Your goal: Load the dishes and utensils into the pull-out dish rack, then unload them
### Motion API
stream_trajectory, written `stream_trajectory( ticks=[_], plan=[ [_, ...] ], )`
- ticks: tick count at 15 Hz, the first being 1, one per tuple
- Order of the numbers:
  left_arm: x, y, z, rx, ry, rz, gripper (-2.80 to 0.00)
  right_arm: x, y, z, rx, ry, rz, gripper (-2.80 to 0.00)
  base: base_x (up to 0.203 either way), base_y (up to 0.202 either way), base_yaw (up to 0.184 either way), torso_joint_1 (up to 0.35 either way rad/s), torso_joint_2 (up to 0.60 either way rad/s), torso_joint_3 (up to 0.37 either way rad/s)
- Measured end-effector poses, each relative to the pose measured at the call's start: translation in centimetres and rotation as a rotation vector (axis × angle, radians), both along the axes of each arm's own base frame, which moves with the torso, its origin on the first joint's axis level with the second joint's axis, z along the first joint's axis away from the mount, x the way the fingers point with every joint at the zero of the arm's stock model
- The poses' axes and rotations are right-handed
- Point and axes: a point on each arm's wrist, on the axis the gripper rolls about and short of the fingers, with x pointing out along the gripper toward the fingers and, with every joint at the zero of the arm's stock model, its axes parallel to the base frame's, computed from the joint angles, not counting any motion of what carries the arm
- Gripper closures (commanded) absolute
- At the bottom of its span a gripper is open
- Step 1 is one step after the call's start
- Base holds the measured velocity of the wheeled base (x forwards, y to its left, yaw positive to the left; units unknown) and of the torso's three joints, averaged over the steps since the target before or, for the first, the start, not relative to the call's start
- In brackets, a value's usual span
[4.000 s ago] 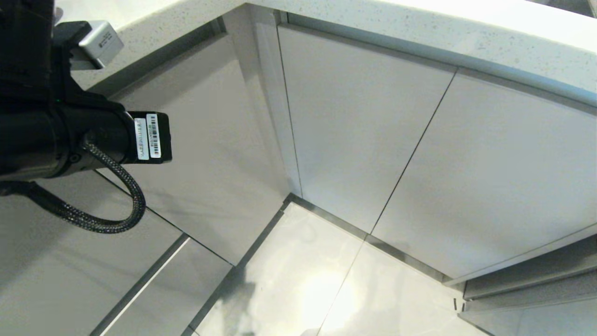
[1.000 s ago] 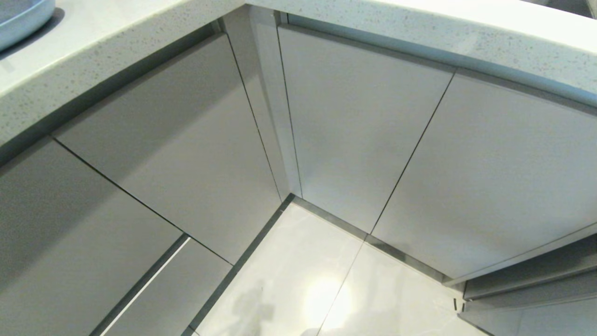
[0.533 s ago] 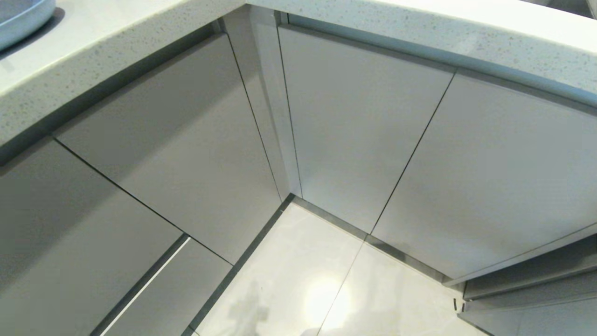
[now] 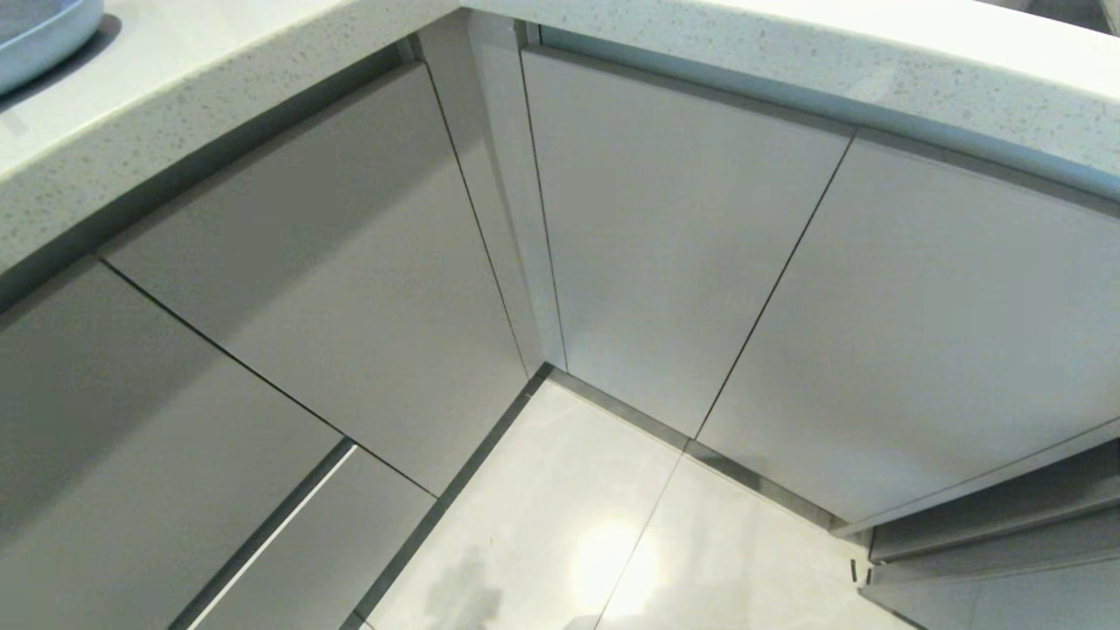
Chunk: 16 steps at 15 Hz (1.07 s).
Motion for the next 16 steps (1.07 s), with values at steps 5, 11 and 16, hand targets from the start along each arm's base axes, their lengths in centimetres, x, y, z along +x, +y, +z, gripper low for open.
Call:
stream_trajectory(
  ticks=[5,11,16],
  plan=[
    [0.0,0.0,-0.05,-0.003,0.004,0.0,0.0,0.0,0.0,0.0,0.0,0.0,0.0,0.0,0.0,0.0,0.0,0.0,0.0,0.0],
    [0.0,0.1,0.01,-0.123,0.0,0.039,0.0,0.0,0.0,0.0,0.0,0.0,0.0,0.0,0.0,0.0,0.0,0.0,0.0,0.0],
    [0.0,0.1,0.01,-0.125,0.0,0.039,0.0,0.0,0.0,0.0,0.0,0.0,0.0,0.0,0.0,0.0,0.0,0.0,0.0,0.0]
  ],
)
